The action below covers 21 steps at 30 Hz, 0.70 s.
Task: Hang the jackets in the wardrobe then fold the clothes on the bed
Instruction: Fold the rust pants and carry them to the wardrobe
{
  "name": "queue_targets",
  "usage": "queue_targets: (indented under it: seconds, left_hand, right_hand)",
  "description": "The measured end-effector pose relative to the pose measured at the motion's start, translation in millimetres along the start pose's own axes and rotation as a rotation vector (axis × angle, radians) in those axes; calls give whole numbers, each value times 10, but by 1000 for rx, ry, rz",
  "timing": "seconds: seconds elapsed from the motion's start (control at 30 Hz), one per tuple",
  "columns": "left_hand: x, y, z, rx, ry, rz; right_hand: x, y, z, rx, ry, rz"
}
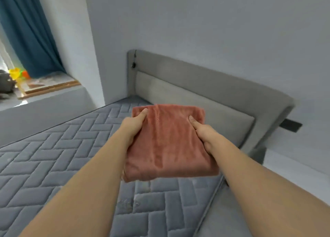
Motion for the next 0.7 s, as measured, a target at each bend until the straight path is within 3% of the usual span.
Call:
queue_targets:
  seconds: [0.23,0.5,0.7]
  left_hand:
    - [1355,2511,-1133,-611,265,82]
    - [1948,4939,-2748,-856,438,142]
    - [2094,6428,-3913,-1057,516,153]
  right_hand:
    - [-778,-2516,-1031,359,-182,229]
    - [-931,-5077,-2463,718,-290,296]
    - [-858,-6542,-3445,907,-350,350]
Point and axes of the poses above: each hand's wrist, its own z-axis towards the middle knuckle, its own y-axis out of the palm, x = y × z, the point moved 9 cm from there along z, towards the middle knuckle, and after that the axes turned 1 degree about -z, right-handed, at the moved point
